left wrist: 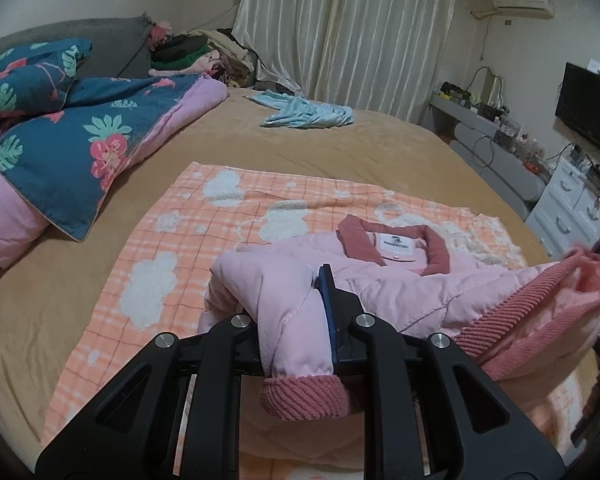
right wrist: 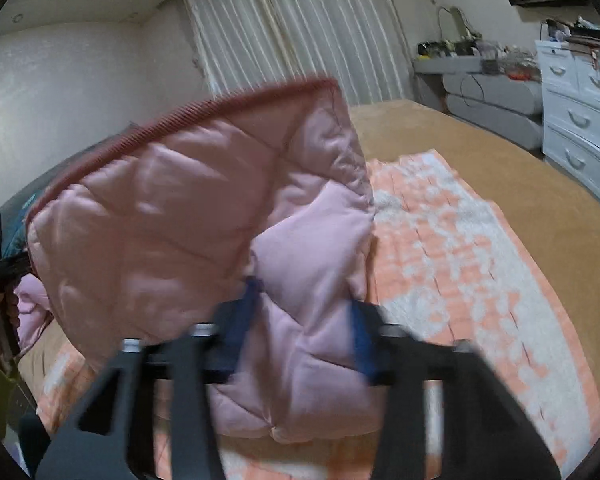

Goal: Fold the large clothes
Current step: 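Lift the hem with both grippers and fold it toward the collar, then release the hem with the left gripper while the right gripper holds the jacket edge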

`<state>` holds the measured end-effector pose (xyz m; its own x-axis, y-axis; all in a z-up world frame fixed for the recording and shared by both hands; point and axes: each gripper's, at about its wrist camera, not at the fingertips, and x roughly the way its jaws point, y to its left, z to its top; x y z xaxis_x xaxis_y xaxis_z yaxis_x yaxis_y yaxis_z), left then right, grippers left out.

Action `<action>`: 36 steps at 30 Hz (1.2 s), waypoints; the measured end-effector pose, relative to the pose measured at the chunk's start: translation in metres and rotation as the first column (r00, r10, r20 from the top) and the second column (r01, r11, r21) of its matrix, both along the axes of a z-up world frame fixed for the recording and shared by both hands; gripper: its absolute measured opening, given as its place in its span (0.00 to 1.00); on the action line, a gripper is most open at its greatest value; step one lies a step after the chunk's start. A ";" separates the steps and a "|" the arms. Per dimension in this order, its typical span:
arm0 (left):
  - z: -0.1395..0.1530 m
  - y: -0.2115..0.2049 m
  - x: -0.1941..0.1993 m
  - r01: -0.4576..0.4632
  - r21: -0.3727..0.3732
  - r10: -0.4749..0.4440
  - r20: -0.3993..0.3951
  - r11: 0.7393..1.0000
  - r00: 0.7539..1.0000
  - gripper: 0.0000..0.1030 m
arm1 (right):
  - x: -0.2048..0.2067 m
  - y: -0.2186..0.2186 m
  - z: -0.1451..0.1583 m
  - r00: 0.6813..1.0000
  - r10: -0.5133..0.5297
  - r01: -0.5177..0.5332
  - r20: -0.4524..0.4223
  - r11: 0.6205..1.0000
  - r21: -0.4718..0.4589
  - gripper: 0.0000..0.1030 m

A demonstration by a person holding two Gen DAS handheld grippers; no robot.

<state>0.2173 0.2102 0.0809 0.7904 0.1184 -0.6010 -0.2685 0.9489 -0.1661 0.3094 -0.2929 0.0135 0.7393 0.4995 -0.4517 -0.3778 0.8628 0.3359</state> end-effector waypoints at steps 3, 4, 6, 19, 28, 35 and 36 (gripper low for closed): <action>0.005 -0.001 -0.011 0.017 -0.019 -0.017 0.024 1.000 1.000 0.14 | -0.006 0.000 -0.002 0.999 -0.022 0.022 0.042 1.000 0.000 0.16; 0.005 -0.002 -0.014 0.019 -0.019 -0.019 0.026 1.000 0.999 0.16 | -0.009 0.000 -0.003 0.998 -0.029 0.029 0.058 1.000 0.000 0.16; 0.007 -0.004 -0.019 0.025 -0.028 -0.024 0.031 0.999 0.999 0.19 | -0.013 -0.002 -0.001 0.996 -0.035 0.034 0.080 0.999 0.003 0.16; 0.054 -0.015 -0.068 0.089 0.000 -0.088 0.186 0.996 0.979 0.78 | -0.036 0.006 0.010 0.981 -0.066 0.074 0.184 0.997 -0.037 0.15; -0.002 0.021 -0.067 -0.005 0.011 0.003 0.114 1.000 0.994 0.86 | -0.042 0.021 0.012 0.973 -0.047 0.072 0.225 0.992 -0.104 0.15; -0.099 0.053 -0.042 -0.006 -0.083 0.000 -0.075 0.997 0.997 0.87 | -0.032 0.016 0.004 0.982 -0.079 0.094 0.171 0.992 -0.086 0.15; -0.109 0.055 -0.039 -0.005 -0.099 -0.005 -0.099 0.995 0.995 0.87 | -0.032 0.016 0.001 0.983 -0.083 0.098 0.163 0.991 -0.088 0.15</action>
